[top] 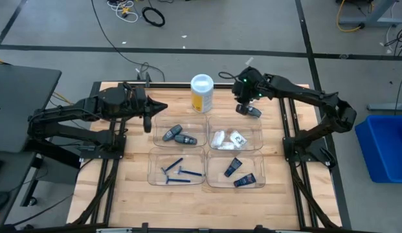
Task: Pick & Place Travel size toiletries
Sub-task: Put the black deodorant into the top left transparent bin
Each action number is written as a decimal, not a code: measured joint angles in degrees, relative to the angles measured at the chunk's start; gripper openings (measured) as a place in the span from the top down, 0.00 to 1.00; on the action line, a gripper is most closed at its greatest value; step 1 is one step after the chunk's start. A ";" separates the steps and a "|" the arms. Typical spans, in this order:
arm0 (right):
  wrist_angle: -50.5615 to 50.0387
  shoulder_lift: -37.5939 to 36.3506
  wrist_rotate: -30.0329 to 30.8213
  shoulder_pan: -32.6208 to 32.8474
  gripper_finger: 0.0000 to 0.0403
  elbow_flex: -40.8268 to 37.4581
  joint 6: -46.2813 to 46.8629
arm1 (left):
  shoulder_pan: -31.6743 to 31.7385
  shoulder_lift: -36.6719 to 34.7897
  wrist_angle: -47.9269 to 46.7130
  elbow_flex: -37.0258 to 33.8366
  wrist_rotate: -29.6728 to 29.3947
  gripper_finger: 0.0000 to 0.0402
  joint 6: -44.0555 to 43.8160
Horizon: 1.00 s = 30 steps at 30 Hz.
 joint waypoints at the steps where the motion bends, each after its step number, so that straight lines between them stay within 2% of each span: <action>1: -0.91 0.01 0.04 -0.25 0.76 0.00 -2.16 | 0.02 0.00 -0.01 0.00 -0.64 0.95 -0.01; 10: -0.74 0.05 4.84 -0.62 0.54 -5.39 -17.38 | 0.02 0.00 -0.01 0.00 -3.24 0.98 -0.02; 16: 5.83 0.05 7.57 -0.62 0.42 -12.32 -19.78 | 0.02 0.00 -0.01 0.00 -3.50 0.96 -0.03; 24: 13.65 0.03 7.34 -0.62 0.35 -18.68 -24.28 | 0.01 0.00 -0.15 0.00 -3.51 0.98 -0.08; 30: 14.38 0.53 7.71 -0.65 0.37 -19.80 -24.37 | 0.01 0.00 -0.37 0.00 -3.51 0.97 -1.35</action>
